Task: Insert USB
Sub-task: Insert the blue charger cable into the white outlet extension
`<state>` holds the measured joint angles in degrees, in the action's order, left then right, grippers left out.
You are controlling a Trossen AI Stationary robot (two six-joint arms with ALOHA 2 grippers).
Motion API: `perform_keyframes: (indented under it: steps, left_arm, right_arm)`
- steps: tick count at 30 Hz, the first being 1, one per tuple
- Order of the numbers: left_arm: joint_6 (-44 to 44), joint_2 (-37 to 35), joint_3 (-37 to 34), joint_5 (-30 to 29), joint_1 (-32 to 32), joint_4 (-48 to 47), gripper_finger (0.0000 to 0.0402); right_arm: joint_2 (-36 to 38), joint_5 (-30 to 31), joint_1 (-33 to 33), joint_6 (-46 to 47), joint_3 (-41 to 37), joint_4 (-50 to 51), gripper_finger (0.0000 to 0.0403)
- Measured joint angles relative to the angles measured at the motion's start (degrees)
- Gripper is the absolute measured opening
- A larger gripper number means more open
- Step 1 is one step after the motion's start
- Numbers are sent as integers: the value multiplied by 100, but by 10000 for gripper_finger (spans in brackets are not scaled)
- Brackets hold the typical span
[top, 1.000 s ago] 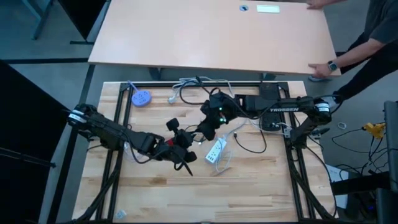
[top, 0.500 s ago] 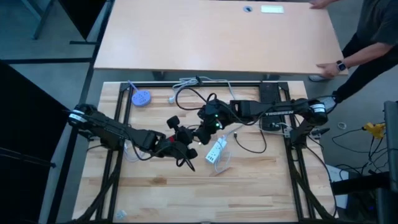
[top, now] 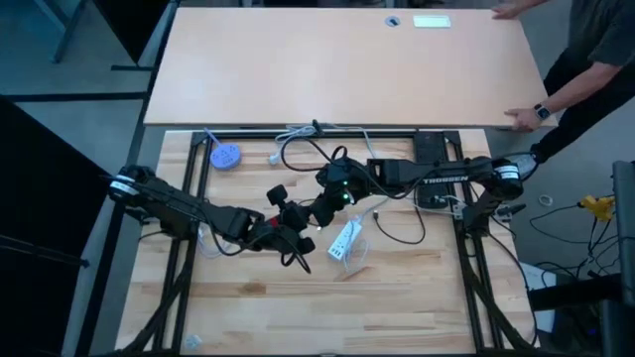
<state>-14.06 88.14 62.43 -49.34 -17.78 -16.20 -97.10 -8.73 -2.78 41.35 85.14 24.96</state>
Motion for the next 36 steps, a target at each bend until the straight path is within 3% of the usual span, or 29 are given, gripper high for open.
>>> perform_keyframes:
  steps: [7, 12, 36]
  left_arm:
    - [0, 0, 0, -2, -2, -38, 5]
    - [2, 0, 0, -52, 0, -45, 5]
    - [-17, 0, -4, -66, 4, -49, 6]
  right_arm:
    - [0, -9, -13, 4, 0, 6, 109]
    - [0, -18, -12, 27, 0, 12, 113]
    - [-70, -221, -16, 118, 4, 16, 4]
